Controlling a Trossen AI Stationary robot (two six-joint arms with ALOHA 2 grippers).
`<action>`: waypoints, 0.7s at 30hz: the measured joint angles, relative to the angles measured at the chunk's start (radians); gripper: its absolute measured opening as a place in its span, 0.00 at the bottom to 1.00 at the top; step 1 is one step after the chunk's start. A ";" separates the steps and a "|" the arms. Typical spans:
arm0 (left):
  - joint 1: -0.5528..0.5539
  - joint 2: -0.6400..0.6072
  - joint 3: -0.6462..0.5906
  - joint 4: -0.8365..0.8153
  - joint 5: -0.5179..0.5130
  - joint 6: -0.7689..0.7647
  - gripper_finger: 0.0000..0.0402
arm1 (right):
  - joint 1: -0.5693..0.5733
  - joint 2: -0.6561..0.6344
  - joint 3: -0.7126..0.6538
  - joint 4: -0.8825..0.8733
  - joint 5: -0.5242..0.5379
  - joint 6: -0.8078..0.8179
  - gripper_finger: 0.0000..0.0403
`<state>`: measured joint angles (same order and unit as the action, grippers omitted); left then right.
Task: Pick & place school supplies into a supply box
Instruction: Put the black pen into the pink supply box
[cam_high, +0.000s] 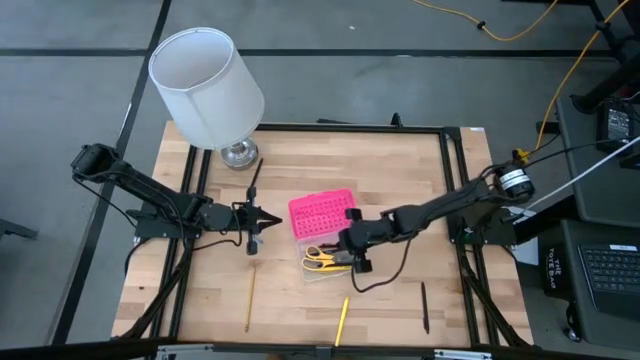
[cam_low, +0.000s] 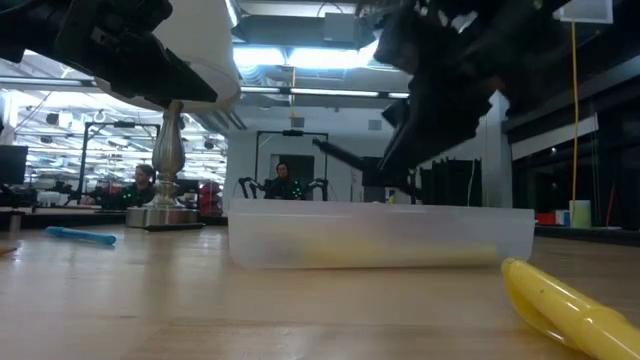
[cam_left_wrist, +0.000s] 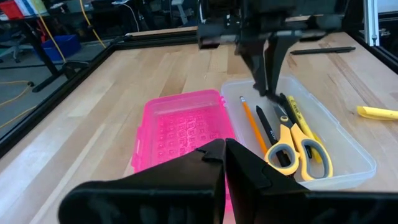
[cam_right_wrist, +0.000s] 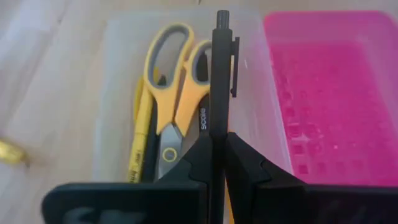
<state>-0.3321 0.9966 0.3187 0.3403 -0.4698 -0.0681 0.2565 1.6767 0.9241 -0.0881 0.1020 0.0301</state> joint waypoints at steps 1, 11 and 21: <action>0.000 0.000 0.000 0.000 0.000 0.000 0.01 | -0.006 0.010 0.000 0.005 -0.004 -0.006 0.07; 0.000 0.000 0.000 0.000 0.000 0.000 0.01 | -0.036 0.046 0.000 0.025 -0.025 -0.008 0.09; 0.000 0.000 0.000 0.000 0.027 0.000 0.01 | -0.038 0.047 0.000 0.025 0.007 0.014 0.09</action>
<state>-0.3325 0.9966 0.3187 0.3401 -0.4427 -0.0681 0.2188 1.7232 0.9237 -0.0628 0.1094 0.0437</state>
